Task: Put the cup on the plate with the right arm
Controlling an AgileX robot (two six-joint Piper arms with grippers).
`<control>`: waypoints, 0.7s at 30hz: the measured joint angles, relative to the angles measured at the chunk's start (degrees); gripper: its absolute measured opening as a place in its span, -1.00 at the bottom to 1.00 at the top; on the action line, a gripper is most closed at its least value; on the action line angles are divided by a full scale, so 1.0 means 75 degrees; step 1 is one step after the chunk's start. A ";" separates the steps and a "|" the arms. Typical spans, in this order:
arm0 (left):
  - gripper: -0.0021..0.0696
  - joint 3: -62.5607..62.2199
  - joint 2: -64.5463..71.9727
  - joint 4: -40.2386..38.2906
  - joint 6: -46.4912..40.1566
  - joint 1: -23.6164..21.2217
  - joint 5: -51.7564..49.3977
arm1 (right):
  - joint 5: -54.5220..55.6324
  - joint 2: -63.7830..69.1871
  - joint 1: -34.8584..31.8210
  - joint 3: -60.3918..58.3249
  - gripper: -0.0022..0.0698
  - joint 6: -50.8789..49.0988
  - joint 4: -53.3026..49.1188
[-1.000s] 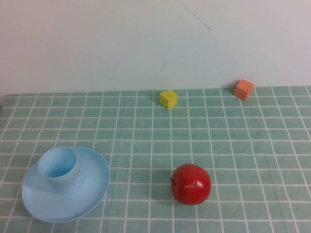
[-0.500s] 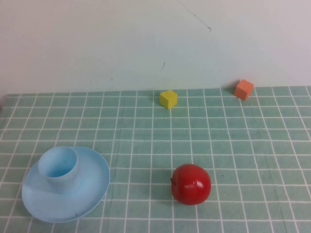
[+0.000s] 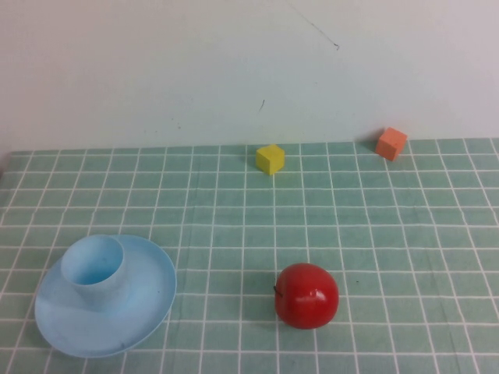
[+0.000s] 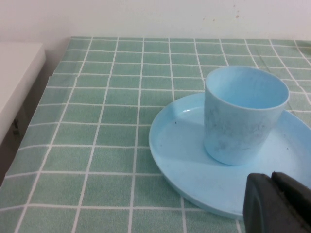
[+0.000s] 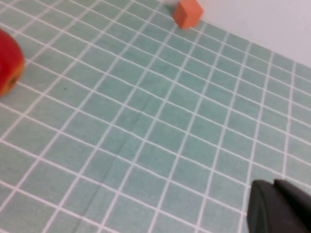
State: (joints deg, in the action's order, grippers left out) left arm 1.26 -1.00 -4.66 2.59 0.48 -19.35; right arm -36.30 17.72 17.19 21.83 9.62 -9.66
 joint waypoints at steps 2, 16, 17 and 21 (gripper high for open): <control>-0.95 0.0000 0.0000 0.0000 0.0000 0.0000 0.0000 | -0.0126 0.0000 -0.0511 0.0000 -0.95 0.0000 -0.0012; -0.95 0.0000 0.0000 0.0000 0.0000 0.0000 0.0000 | 0.1059 -0.1442 -0.1752 -0.1859 -0.95 -0.0337 -0.0806; -0.95 0.0000 0.0000 0.0000 0.0000 0.0000 0.0000 | 0.1242 -0.1620 -0.1844 -0.2113 -0.95 -0.0535 -0.0806; -0.95 0.0000 0.0000 0.0000 0.0000 0.0000 0.0000 | 0.1914 -0.2263 -0.2227 -0.2988 -0.95 -0.1283 -0.0776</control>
State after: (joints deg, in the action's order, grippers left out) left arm 1.26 -1.00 -4.66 2.59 0.48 -19.35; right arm -21.95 0.75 0.49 -0.57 0.00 -15.48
